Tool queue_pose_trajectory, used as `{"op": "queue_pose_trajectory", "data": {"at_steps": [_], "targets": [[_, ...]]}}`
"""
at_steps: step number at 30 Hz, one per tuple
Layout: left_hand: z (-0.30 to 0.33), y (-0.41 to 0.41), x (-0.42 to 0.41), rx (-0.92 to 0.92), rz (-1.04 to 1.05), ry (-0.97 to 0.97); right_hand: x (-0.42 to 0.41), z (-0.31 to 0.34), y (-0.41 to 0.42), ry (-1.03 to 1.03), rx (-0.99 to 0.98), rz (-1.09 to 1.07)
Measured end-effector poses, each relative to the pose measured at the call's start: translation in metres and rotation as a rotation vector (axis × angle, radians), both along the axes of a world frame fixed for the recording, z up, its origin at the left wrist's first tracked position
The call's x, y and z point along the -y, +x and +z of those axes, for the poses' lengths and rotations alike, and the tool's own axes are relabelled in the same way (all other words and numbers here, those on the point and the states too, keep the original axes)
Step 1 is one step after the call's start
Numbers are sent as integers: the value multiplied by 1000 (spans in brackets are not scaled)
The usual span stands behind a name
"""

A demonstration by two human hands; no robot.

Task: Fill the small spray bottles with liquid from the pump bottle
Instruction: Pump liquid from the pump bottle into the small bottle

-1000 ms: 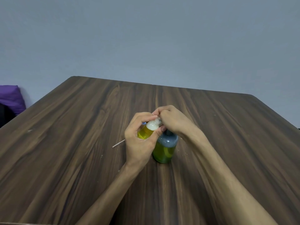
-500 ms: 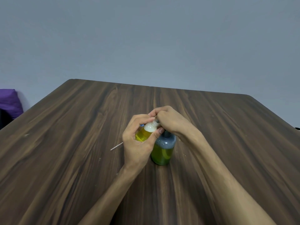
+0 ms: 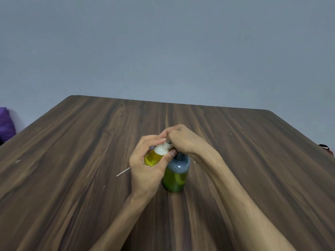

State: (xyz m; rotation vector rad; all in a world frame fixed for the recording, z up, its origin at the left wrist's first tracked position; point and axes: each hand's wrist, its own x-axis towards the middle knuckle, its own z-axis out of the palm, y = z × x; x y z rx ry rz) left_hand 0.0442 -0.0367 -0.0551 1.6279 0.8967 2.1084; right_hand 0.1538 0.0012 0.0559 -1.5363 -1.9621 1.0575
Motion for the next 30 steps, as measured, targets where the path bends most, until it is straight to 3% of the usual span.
{"op": "queue_pose_trajectory", "data": {"at_steps": [30], "targets": [[2,-2,2,-20,2,-10,-1,0,-2,21,55,-10]]}}
